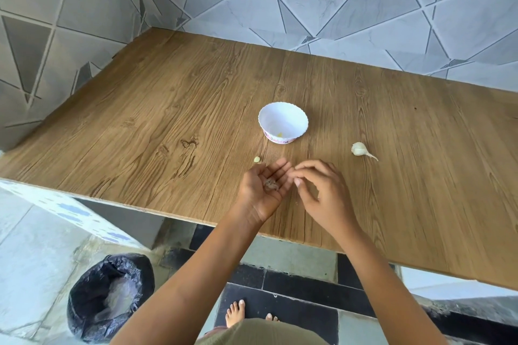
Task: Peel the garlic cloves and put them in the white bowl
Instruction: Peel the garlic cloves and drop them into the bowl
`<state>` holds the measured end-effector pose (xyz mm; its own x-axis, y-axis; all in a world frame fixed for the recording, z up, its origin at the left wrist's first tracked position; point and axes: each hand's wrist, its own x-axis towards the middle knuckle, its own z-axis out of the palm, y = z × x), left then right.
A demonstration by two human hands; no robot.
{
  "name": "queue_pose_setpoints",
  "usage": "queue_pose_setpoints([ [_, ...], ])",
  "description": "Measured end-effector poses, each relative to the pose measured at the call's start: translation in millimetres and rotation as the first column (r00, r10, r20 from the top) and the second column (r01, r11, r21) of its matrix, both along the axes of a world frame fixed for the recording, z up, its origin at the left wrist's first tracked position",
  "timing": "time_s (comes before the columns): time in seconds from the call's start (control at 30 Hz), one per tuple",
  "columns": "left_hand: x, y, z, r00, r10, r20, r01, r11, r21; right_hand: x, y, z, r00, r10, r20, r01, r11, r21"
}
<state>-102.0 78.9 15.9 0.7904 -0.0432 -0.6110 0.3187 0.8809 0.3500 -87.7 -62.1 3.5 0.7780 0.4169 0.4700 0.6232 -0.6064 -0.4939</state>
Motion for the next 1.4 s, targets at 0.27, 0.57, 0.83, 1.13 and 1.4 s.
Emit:
queue_pose_setpoints([
  [0.27,0,1,-7,1.0,-0.018,0.004,0.018,0.999,-0.038,-12,-35,-21,0.977,-0.039,-0.208,-0.006,0.978,-0.209],
  [0.57,-2,2,-5,1.0,-0.014,0.011,0.014,1.0,-0.028,-5,-14,-17,0.972,-0.093,-0.218,0.018,0.947,-0.322],
  [0.83,-5,3,-6,1.0,-0.005,-0.002,0.005,1.0,-0.025,5,-11,-9,0.991,-0.049,-0.128,0.016,0.969,-0.245],
  [1.13,4,-5,0,1.0,0.01,-0.006,-0.011,0.998,-0.057,11,22,9,0.994,0.032,0.101,-0.012,0.982,-0.187],
  [1.4,3,3,5,0.999,-0.011,0.033,0.012,1.0,-0.028,10,26,10,0.997,-0.052,0.06,0.053,0.999,-0.007],
])
